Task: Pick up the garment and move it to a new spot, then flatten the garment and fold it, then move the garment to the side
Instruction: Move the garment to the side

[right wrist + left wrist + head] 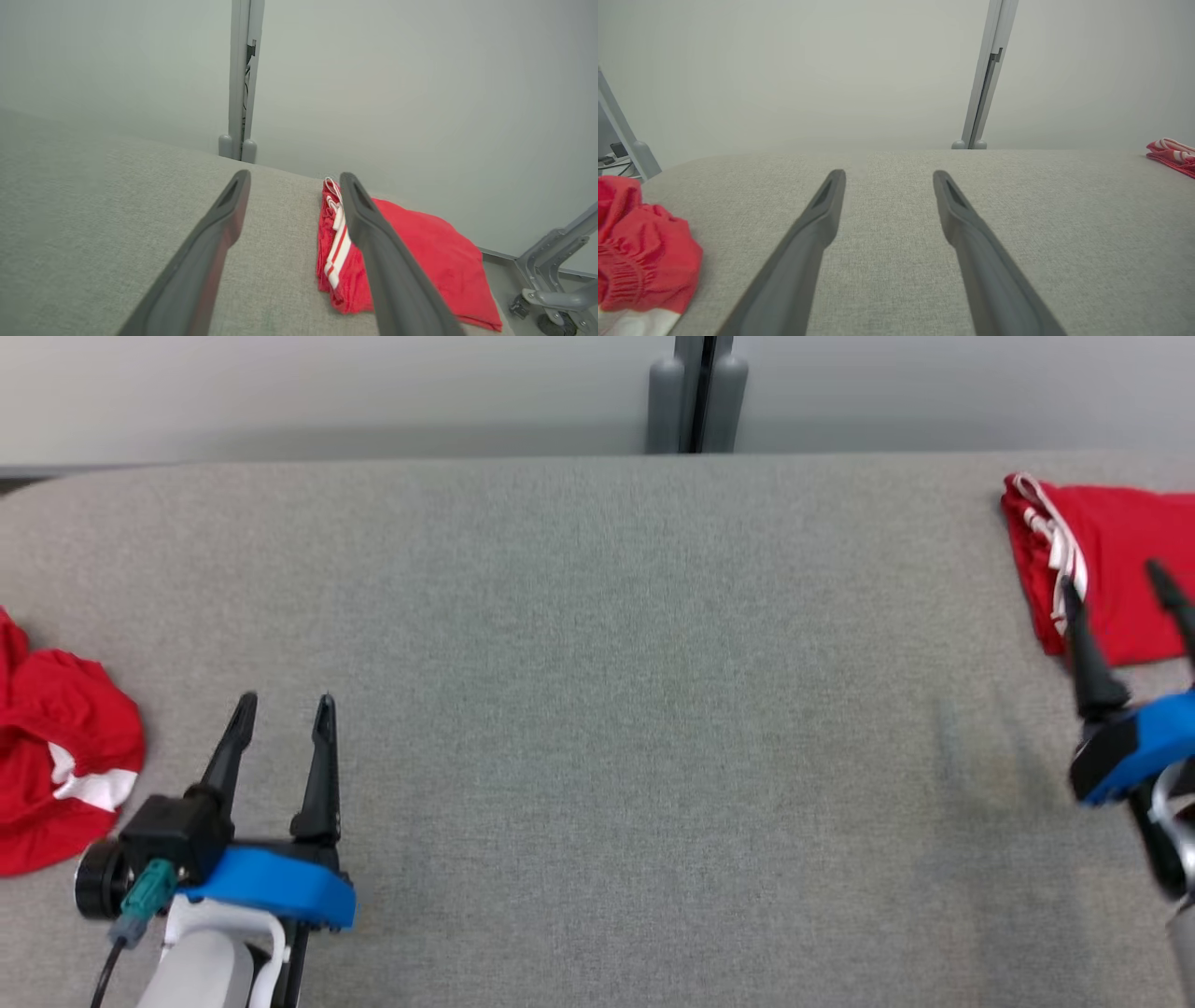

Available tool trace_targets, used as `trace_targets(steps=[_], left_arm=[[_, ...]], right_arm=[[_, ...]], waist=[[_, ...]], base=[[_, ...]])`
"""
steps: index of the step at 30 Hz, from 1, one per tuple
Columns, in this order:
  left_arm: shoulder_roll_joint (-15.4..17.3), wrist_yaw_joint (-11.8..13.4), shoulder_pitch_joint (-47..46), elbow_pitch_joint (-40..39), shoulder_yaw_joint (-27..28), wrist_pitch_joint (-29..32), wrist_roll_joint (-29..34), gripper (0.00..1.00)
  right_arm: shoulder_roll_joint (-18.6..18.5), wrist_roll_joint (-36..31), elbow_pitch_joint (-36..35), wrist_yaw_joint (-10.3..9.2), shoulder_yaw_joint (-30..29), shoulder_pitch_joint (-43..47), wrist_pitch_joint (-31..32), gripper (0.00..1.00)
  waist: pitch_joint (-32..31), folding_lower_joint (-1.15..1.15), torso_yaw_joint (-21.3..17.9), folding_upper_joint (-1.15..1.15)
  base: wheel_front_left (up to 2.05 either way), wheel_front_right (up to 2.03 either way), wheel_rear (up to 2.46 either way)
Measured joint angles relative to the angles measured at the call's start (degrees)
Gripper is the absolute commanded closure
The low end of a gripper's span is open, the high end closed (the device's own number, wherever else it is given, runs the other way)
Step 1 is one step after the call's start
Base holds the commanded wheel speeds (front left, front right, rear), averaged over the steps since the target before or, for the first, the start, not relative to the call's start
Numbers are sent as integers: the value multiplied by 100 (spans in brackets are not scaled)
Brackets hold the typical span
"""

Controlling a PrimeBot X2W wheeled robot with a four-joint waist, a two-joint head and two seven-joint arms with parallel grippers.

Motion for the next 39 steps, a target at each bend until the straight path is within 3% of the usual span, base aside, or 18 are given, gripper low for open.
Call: trace_targets(steps=[8,15,39], left_arm=[[-104,57,598,56,89,0,-67,0],[-152,114,909,14,146,-1,-94,0],[-157,288,1232,-131,125,77,-162,0]], right_arm=[[888,75,-757,0,-241,1229,-48,0],[1428,-83,-1254,0,-399,2042,-55,0],[1762,-169,-1284,0,-510,2418,-175,0]], waist=[[-684,0,-8,-1],[-1057,0,-1,-1],[-1305,2,-11,1]], base=[[0,0,0],[0,0,0],[0,0,0]])
